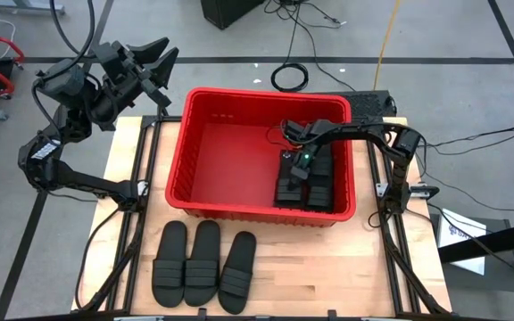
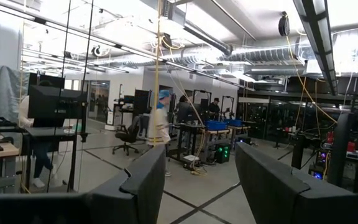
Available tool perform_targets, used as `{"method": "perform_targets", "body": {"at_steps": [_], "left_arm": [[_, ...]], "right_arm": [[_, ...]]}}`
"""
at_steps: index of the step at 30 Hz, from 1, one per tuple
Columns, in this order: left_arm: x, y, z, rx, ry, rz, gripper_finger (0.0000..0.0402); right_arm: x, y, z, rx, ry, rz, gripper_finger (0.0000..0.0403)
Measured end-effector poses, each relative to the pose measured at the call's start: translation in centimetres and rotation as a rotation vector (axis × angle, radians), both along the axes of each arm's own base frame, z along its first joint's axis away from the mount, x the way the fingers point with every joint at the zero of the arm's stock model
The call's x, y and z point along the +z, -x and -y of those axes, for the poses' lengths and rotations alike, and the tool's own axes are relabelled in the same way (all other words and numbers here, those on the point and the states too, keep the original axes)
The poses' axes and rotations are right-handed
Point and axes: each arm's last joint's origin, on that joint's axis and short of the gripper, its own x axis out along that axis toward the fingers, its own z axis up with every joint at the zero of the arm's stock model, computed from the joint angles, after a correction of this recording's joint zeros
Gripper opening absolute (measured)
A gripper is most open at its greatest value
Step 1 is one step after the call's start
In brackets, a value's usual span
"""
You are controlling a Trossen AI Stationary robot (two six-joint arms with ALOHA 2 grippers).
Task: Pick and place slides into bin
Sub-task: Put the black slide into the red bin
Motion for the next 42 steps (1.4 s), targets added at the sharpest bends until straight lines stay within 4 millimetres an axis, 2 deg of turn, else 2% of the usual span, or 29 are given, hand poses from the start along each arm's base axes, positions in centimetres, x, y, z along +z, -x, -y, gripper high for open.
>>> {"method": "perform_targets", "body": {"at_steps": [9, 16, 29, 42], "left_arm": [[0.0, 0.0, 0.0, -0.001, -0.001, 0.0, 0.02], [0.0, 0.0, 0.0, -0.001, 0.0, 0.0, 0.02], [0.0, 0.0, 0.0, -0.018, -0.007, -0.003, 0.02], [-0.2, -0.1, 0.0, -0.019, 0.0, -0.025, 0.02]], "right_arm": [[0.4, 0.0, 0.7, -0.044, 0.01, 0.009, 0.0158], [1.0, 0.5, 0.6, -0.04, -0.024, 0.009, 0.019], [1.4, 0.3, -2.0, 0.044, -0.08, -0.047, 0.0186], [1.3, 0.4, -1.2, -0.007, -0.009, -0.094, 0.0186]]}}
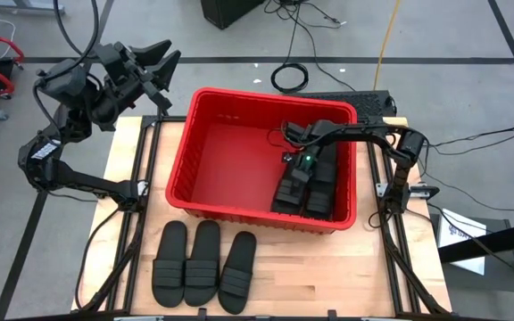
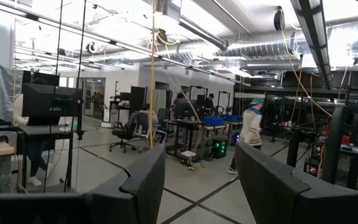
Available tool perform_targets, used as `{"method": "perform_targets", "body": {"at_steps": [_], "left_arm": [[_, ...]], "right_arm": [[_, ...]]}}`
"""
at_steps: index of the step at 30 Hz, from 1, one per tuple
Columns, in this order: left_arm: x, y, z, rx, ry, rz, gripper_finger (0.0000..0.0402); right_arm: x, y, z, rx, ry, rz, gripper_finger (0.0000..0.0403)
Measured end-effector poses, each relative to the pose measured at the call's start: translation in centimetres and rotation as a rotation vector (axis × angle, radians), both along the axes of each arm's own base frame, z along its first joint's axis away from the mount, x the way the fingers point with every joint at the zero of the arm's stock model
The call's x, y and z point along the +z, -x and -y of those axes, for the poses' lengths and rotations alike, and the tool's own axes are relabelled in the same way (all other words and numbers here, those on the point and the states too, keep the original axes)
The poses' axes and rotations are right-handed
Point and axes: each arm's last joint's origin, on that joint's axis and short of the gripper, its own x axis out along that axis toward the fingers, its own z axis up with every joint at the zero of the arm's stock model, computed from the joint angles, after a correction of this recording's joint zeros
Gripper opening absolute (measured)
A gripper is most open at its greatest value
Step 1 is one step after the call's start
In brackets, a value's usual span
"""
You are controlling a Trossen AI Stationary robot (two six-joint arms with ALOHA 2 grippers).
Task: Pick and place slides into bin
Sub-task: Put the black slide into the red bin, then adjust the red bin
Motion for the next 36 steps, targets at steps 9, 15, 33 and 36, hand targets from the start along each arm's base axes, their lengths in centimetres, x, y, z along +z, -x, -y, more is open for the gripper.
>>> {"method": "perform_targets", "body": {"at_steps": [9, 15, 33, 36], "left_arm": [[-0.1, 0.0, 0.0, 0.0, 0.002, -0.006, 0.02], [-0.1, 0.0, 0.0, 0.001, -0.001, -0.009, 0.02], [-0.1, 0.0, 0.0, 0.007, -0.016, -0.019, 0.02], [-0.1, 0.0, 0.0, 0.008, -0.016, -0.019, 0.02]], "right_arm": [[0.0, -0.4, -1.1, 0.041, 0.038, -0.014, 0.0186], [0.5, -0.7, -2.5, 0.098, 0.163, -0.041, 0.0187], [6.6, 1.9, -0.8, -0.112, 0.58, -0.03, 0.0183], [8.4, 2.3, -0.4, -0.225, 0.624, 0.023, 0.0183]]}}
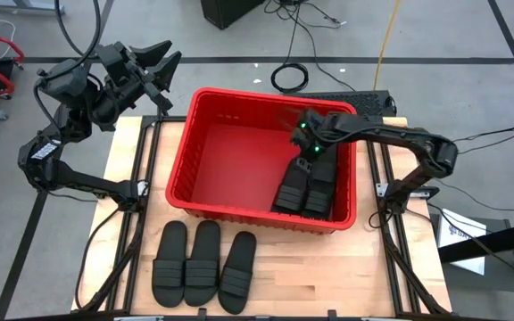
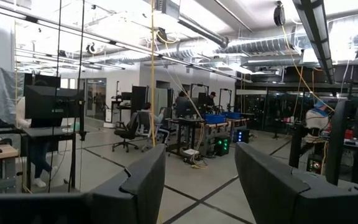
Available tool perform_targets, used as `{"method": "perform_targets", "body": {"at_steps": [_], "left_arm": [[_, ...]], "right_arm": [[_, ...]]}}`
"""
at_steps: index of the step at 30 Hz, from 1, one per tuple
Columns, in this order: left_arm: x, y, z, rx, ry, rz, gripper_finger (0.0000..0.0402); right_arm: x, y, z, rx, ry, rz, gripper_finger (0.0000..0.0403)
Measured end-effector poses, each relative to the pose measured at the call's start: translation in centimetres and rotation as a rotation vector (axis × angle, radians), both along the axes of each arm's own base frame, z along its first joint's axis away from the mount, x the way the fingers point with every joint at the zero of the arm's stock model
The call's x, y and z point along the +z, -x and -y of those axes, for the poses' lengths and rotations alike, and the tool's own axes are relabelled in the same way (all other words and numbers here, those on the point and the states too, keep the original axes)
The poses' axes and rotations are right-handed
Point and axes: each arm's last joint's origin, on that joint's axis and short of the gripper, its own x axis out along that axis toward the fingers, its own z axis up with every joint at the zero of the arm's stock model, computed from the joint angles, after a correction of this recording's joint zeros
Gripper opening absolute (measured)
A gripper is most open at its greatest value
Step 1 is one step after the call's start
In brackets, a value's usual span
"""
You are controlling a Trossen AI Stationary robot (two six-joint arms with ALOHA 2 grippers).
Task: Pick and place slides into bin
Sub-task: Adjust the red bin
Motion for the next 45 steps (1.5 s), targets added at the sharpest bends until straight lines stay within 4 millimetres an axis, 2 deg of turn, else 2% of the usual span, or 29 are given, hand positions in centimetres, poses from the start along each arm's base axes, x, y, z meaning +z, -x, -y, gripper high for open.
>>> {"method": "perform_targets", "body": {"at_steps": [9, 14, 17, 20, 23, 27, 32, 39, 45], "left_arm": [[0.0, 0.0, 0.0, 0.008, -0.018, -0.014, 0.02], [0.0, 0.4, 0.1, 0.01, -0.02, -0.03, 0.02], [-0.2, 0.8, 0.2, 0.01, -0.016, -0.054, 0.02], [-0.3, 1.1, 0.3, 0.005, -0.013, -0.073, 0.02], [-0.5, 1.7, 0.5, -0.002, -0.009, -0.095, 0.02], [-0.7, 2.6, 0.8, -0.046, -0.013, -0.134, 0.02], [-1.3, 3.2, 1.4, -0.177, -0.018, -0.202, 0.02], [-2.3, 3.0, 1.7, -0.317, -0.006, -0.304, 0.02], [-2.3, 2.9, 2.4, -0.55, -0.029, -0.299, 0.02]], "right_arm": [[5.8, -0.1, 0.9, -0.254, 0.093, 0.408, 0.0183], [9.1, -1.2, 1.3, -0.3, 0.117, 0.749, 0.0183], [11.4, -1.9, 0.8, -0.268, 0.151, 0.977, 0.0183], [12.9, -2.1, 0.1, -0.248, 0.161, 1.133, 0.0183], [13.5, -2.3, -0.5, -0.274, 0.168, 1.199, 0.0183], [13.5, -2.9, -1.7, -0.267, 0.143, 1.204, 0.0183], [13.4, -3.6, -3.7, -0.3, 0.102, 1.192, 0.0183], [13.4, -4.4, -6.7, -0.34, 0.131, 1.195, 0.0183], [13.4, -4.7, -8.0, -0.358, 0.15, 1.194, 0.0183]]}}
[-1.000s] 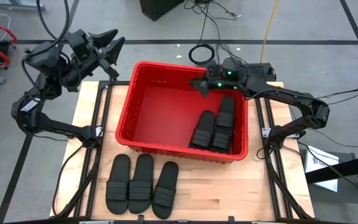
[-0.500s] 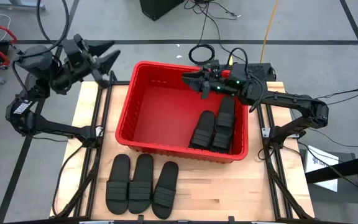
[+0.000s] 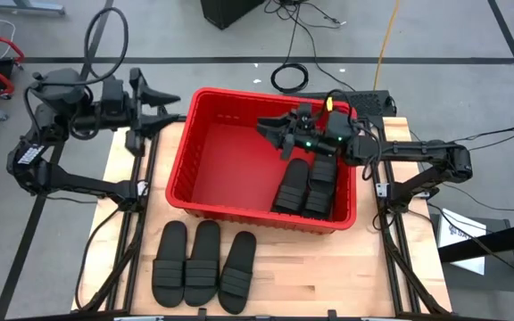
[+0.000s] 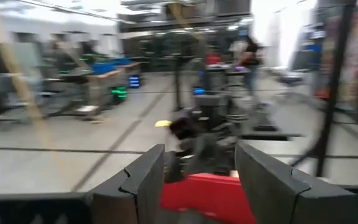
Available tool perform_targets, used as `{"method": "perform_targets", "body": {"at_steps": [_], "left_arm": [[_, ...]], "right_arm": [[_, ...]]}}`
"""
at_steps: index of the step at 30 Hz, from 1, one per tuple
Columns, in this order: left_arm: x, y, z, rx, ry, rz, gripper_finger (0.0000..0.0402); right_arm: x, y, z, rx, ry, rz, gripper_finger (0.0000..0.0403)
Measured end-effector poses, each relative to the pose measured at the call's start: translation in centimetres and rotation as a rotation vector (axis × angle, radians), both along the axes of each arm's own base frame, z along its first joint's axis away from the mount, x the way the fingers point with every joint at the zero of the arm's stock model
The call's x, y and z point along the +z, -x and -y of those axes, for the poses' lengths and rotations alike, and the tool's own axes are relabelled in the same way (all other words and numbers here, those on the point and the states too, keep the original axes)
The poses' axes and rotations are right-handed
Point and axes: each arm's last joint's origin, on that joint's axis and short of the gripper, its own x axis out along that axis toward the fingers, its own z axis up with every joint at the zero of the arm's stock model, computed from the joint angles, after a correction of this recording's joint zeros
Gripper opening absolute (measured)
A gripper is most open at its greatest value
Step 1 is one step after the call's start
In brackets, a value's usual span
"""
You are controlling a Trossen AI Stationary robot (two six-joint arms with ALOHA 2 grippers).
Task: Pick and place slides into bin
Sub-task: Adjust the red bin
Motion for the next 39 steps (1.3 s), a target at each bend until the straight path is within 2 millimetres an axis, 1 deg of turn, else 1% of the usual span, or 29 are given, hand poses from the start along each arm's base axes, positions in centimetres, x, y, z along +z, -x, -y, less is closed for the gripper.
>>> {"method": "perform_targets", "body": {"at_steps": [4, 7, 11, 14, 16, 21, 23, 26, 30, 34, 39], "left_arm": [[-0.1, -0.1, 0.6, -0.15, 0.029, -0.007, 0.02], [-0.1, -0.2, 1.4, -0.226, 0.07, -0.01, 0.02], [-0.3, -0.5, 2.4, -0.238, 0.119, -0.036, 0.02], [-0.7, -0.8, 3.2, -0.241, 0.134, -0.072, 0.02], [-1.0, -1.4, 3.9, -0.244, 0.148, -0.101, 0.02], [-1.8, -3.5, 5.9, -0.282, 0.175, -0.168, 0.02], [-2.2, -4.3, 6.8, -0.291, 0.18, -0.193, 0.02], [-2.5, -5.1, 7.9, -0.298, 0.186, -0.215, 0.02], [-2.9, -5.6, 9.3, -0.306, 0.19, -0.231, 0.02], [-2.9, -5.5, 10.1, -0.283, 0.185, -0.231, 0.02], [-3.0, -5.2, 10.8, -0.233, 0.188, -0.224, 0.02]], "right_arm": [[0.0, 0.0, -0.1, 0.002, 0.0, 0.0, 0.0183], [0.0, 0.0, 0.0, 0.0, 0.0, 0.0, 0.0183], [0.0, 0.0, 0.2, 0.004, -0.034, 0.008, 0.0183], [0.0, 0.0, 0.1, 0.039, -0.028, 0.006, 0.0183], [-0.1, 0.0, 0.0, 0.1, -0.026, -0.01, 0.0183], [-0.5, -0.1, -1.0, 0.411, -0.047, -0.059, 0.0183], [-0.6, -0.1, -1.8, 0.551, -0.054, -0.075, 0.0183], [-1.2, -0.1, -3.4, 0.725, -0.086, -0.147, 0.0183], [-2.0, 0.2, -5.7, 0.923, -0.162, -0.269, 0.0183], [-3.8, 0.7, -8.1, 1.07, -0.236, -0.459, 0.0183], [-5.2, 1.9, -10.9, 1.145, -0.253, -0.635, 0.0183]]}}
